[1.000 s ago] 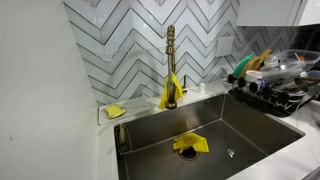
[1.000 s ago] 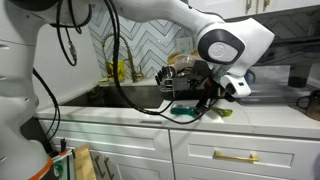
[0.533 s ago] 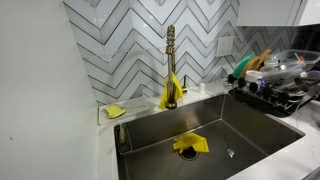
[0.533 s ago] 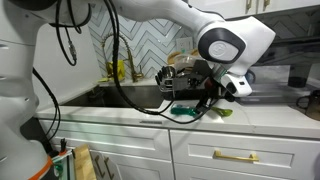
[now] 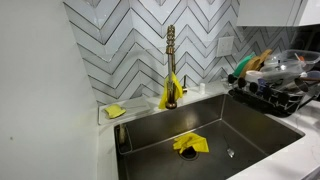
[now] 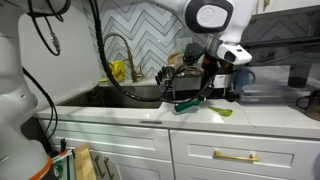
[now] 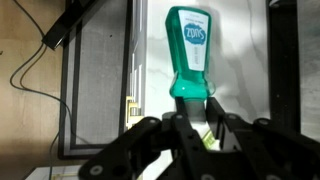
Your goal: Pick up the dish soap and place it the right way up on the kitchen counter
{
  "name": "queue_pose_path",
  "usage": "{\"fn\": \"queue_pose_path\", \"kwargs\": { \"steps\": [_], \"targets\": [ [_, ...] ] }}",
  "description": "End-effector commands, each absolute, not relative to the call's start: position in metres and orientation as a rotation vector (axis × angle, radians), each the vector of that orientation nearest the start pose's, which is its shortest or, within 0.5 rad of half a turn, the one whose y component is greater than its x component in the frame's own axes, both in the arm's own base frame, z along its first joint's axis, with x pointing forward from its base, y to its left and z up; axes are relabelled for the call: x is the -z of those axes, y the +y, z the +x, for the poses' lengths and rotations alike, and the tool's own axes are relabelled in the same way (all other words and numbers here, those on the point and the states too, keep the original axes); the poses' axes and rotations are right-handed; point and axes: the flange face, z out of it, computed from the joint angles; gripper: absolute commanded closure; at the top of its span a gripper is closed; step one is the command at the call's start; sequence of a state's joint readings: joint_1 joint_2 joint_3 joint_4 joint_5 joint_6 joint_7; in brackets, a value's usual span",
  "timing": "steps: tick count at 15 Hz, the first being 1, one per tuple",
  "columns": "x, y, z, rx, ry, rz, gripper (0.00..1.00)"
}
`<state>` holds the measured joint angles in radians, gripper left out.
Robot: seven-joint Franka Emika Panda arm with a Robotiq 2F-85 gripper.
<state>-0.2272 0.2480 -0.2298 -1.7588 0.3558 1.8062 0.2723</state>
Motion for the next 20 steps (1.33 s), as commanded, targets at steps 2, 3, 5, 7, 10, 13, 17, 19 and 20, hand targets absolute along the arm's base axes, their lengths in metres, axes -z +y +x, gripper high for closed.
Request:
{"fn": "queue_pose_path", "kwargs": {
  "steps": [2, 3, 5, 7, 10, 13, 17, 19, 20],
  "targets": [
    [-0.445, -0.202, 0.538, 0.0, 1.133, -2.707, 0.94],
    [-0.449, -0.193, 0.535, 0.071, 1.133, -2.733, 0.94],
    [-0.452, -0.179, 0.529, 0.169, 1.136, -2.766, 0.94],
    [-0.451, -0.163, 0.521, 0.247, 1.133, -2.787, 0.94],
    [-0.458, -0.149, 0.51, 0.364, 1.138, -2.828, 0.94],
    [-0.456, -0.137, 0.501, 0.444, 1.153, -2.863, 0.94],
    [-0.453, -0.123, 0.494, 0.548, 1.171, -2.894, 0.94],
    [-0.448, -0.117, 0.493, 0.587, 1.175, -2.901, 0.94],
    [-0.448, -0.114, 0.492, 0.609, 1.192, -2.879, 0.49]
  ]
}}
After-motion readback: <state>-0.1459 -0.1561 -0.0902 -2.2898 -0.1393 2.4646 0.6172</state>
